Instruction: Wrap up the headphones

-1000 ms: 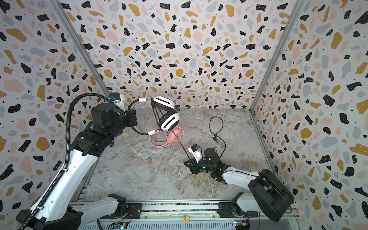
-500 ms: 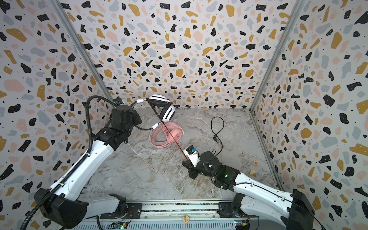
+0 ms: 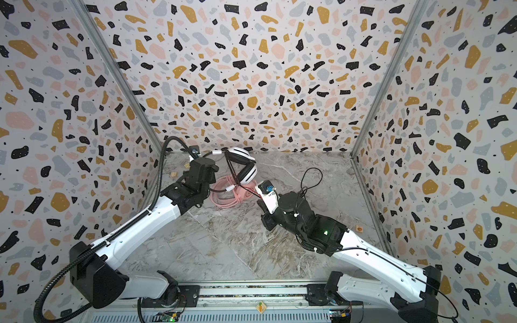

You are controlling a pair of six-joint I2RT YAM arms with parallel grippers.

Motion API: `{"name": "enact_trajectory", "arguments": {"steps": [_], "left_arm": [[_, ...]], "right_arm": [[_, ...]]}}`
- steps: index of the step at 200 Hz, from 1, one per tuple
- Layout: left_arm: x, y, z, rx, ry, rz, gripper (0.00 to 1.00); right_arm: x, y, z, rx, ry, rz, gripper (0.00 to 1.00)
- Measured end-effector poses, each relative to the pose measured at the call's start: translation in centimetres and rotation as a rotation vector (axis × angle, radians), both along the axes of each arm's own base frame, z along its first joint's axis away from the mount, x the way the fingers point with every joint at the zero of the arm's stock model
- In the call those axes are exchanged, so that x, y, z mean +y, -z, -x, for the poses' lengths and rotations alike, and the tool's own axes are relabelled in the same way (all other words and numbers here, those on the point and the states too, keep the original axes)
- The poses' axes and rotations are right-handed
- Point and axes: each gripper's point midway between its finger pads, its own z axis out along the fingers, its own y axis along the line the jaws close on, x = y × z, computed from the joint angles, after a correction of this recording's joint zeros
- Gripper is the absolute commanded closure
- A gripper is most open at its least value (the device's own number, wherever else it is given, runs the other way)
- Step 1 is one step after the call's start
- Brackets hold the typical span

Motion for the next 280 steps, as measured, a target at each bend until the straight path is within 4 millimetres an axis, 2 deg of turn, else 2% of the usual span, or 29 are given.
{"name": "enact_trajectory", "arguments": {"steps": [31, 63, 94, 134, 214, 241, 263, 280], "left_arm": [[-4.2, 1.3, 1.1, 0.047, 0.137, -0.109, 1.0], [-8.7, 2.1, 2.7, 0.095, 0.347, -0.186, 1.0], [-11.1, 2.2, 4.3, 0.121, 0.506, -0.181, 1.0], [-11.7, 2.3, 7.6, 0.142, 0.677, -0.108, 1.0], [-13.8, 1.9, 13.4, 0.192, 0.987, 0.038, 1.0], [-14.0, 1.6, 15.2, 0.192, 1.066, 0.077, 1.0], [-13.0, 0.9, 16.2, 0.157, 1.069, 0.1, 1.0], [-12.5, 0.1, 16.6, 0.136, 1.066, 0.118, 1.0]], "right_arm": [[-1.3, -2.2, -1.6, -0.078, 0.078, 0.056, 1.0], [-3.4, -3.3, -3.8, -0.116, 0.16, 0.087, 1.0], [-5.5, -3.5, -5.9, -0.125, 0.231, 0.117, 1.0], [-5.8, -2.9, -7.0, -0.105, 0.228, 0.138, 1.0], [-4.0, 0.6, -8.3, 0.01, 0.116, 0.134, 0.97], [-2.8, 3.2, -7.8, 0.092, 0.015, 0.096, 0.95], [-1.6, 5.3, -6.8, 0.159, -0.078, 0.052, 0.94], [-0.6, 6.3, -5.8, 0.191, -0.146, 0.01, 0.92]]}}
